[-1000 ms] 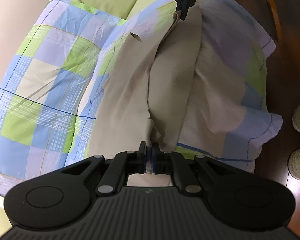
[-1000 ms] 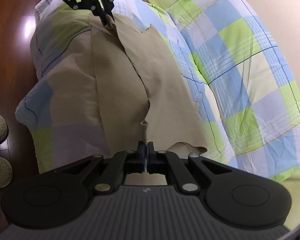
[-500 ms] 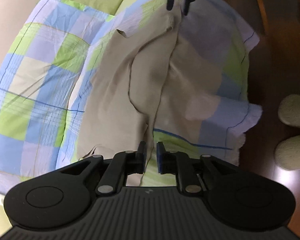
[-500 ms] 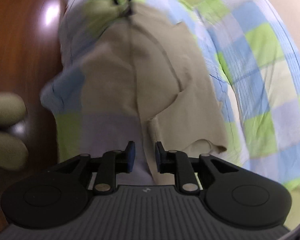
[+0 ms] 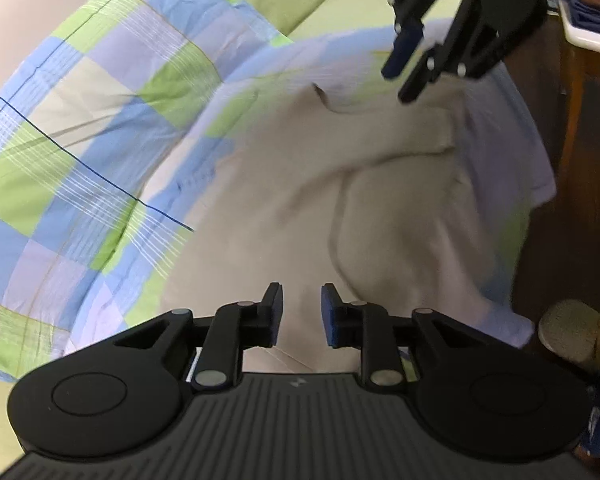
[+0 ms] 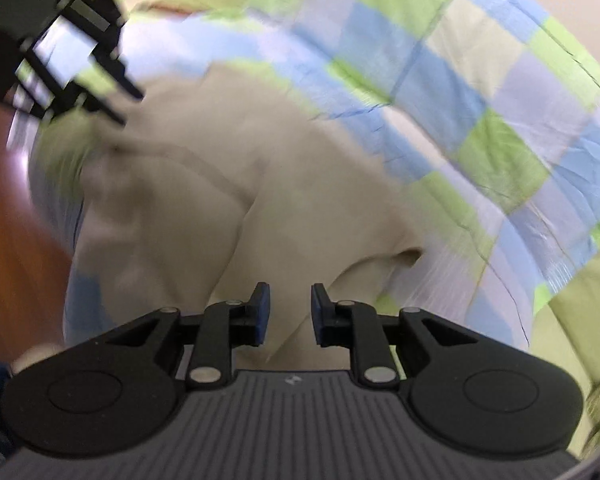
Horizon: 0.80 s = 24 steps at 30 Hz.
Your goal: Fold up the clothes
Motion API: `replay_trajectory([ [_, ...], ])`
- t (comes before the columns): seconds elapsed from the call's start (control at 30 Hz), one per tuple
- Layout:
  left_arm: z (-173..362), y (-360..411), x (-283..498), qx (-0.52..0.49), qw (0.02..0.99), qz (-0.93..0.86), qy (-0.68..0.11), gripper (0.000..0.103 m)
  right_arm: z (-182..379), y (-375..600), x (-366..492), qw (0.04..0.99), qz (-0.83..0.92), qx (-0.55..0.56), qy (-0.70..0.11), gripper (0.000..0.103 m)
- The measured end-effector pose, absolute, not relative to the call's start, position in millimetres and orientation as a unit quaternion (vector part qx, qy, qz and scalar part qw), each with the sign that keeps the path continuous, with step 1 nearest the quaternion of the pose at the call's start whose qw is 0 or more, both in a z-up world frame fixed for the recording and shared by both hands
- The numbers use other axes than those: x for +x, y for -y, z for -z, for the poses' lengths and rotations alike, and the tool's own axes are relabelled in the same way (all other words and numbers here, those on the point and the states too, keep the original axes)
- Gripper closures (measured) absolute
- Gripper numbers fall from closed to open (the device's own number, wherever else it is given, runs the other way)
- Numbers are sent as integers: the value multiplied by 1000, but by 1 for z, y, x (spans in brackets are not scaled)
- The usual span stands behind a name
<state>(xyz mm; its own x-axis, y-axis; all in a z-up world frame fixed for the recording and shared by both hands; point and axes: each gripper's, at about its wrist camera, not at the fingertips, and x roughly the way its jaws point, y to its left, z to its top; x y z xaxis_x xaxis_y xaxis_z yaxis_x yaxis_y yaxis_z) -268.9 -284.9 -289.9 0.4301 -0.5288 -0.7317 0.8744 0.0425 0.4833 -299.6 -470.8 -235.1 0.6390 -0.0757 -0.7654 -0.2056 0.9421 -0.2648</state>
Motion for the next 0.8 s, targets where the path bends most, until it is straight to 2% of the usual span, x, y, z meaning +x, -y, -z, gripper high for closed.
replay_trajectory([
  [0.03,297,291,-263,483,682,512,-196,73,238,468,-289,893,-38,-150,-423,86],
  [0.1,310,302,-250,496,648,532,-226,67,254,466,-279,889,-30,-141,-435,85],
  [0.13,322,303,-247,509,624,543,-237,68,269,467,-275,876,-22,-142,-459,85],
  [0.2,322,295,-249,524,599,572,-198,72,284,471,-281,870,-5,-135,-474,85],
  [0.27,310,290,-244,512,595,590,-190,67,273,471,-281,873,26,-123,-471,85],
  [0.47,304,279,-148,492,557,658,-119,66,238,451,-263,885,137,-48,-442,85],
  [0.6,301,272,-84,475,529,700,-72,69,230,392,-229,886,217,28,-409,85],
  [0.7,319,274,-55,474,492,727,-68,68,239,350,-213,871,278,103,-391,85],
  [0.77,338,279,-41,478,461,744,-76,68,255,333,-205,850,309,119,-410,85],
  [0.8,345,281,-37,474,452,753,-72,68,274,324,-199,821,329,134,-446,85],
])
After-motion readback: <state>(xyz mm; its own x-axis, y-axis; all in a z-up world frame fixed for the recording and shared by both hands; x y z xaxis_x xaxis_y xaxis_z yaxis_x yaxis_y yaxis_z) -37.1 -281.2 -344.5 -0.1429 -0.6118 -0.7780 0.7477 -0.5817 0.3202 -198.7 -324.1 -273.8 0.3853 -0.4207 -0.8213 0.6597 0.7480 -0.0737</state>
